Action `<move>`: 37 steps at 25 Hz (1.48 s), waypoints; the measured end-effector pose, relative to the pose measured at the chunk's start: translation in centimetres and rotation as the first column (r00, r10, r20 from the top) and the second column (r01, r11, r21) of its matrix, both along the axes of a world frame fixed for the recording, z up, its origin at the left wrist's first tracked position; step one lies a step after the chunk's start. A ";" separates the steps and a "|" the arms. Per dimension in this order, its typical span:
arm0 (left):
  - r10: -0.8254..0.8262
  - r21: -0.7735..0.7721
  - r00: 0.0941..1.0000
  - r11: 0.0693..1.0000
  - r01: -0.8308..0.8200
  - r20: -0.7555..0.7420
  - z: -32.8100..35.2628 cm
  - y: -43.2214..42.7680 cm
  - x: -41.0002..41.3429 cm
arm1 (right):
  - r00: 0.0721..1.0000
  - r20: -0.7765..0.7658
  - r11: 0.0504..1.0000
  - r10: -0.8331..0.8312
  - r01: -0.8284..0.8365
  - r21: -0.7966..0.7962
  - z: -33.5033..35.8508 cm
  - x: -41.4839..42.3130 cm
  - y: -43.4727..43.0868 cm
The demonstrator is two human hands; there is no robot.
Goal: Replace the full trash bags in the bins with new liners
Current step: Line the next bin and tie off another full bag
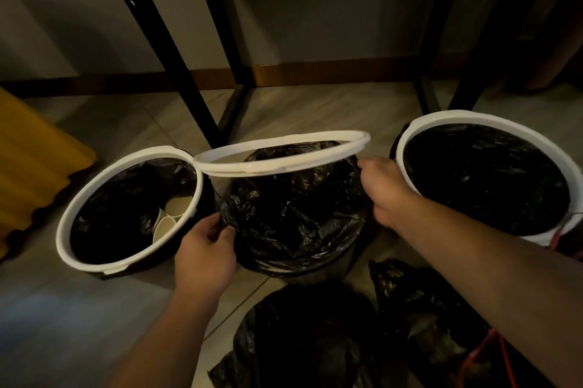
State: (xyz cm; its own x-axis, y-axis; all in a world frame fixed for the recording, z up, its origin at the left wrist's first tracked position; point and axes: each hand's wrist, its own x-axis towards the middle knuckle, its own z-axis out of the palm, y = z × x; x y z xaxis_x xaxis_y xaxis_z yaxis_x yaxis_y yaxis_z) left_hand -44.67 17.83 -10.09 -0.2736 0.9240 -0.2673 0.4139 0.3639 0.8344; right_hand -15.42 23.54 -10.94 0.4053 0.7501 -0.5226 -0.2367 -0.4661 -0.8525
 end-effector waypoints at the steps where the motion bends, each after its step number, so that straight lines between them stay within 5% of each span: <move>1: 0.007 -0.012 1.000 1.000 -0.006 0.030 -0.1 0.1 0.0 | 0.999 -0.046 0.999 -0.022 0.021 -0.033 -0.2 0.0 -0.5; 6: -0.010 -0.029 0.995 1.000 0.013 0.103 0.0 -0.2 0.5 | 0.978 -0.179 0.992 -0.105 0.092 -0.081 -0.5 0.1 -1.9; 8: 0.086 -0.071 0.964 0.995 -0.070 0.252 -0.2 -0.8 0.6 | 0.967 -0.228 0.992 -0.113 0.097 -0.079 -0.8 -0.2 -2.5; 15: 0.171 -0.129 0.841 0.984 -0.121 0.513 -0.5 -5.0 1.3 | 0.947 -0.189 0.966 -0.260 0.254 -0.057 -1.8 -1.1 -6.5; 22: 0.154 -0.091 0.781 0.988 -0.125 0.605 0.7 -6.0 3.1 | 0.975 -0.113 0.973 -0.193 0.175 -0.151 -2.2 -1.7 -6.7; 26: 0.190 -0.097 0.751 0.981 -0.166 0.633 0.8 -6.2 4.3 | 0.960 -0.191 0.975 -0.206 0.184 -0.125 -1.2 -1.3 -7.7; 30: 0.193 -0.095 0.768 0.981 -0.171 0.611 0.5 -5.9 5.0 | 0.966 0.019 0.963 -0.258 0.255 0.089 1.0 -3.6 -11.6; 33: 0.194 -0.070 0.797 0.980 -0.188 0.572 0.0 -5.8 5.0 | 0.960 0.215 0.862 -0.177 0.045 0.505 5.1 -4.6 -13.2; 35: 0.206 -0.076 0.820 0.978 -0.197 0.534 -0.3 -6.3 5.0 | 0.837 0.517 0.701 -0.179 -0.260 0.664 8.5 -3.5 -12.3; 37: 0.239 -0.096 0.805 0.970 -0.224 0.543 -0.5 -7.0 4.8 | 0.594 0.775 0.649 -0.216 -0.506 0.569 10.8 -2.0 -10.5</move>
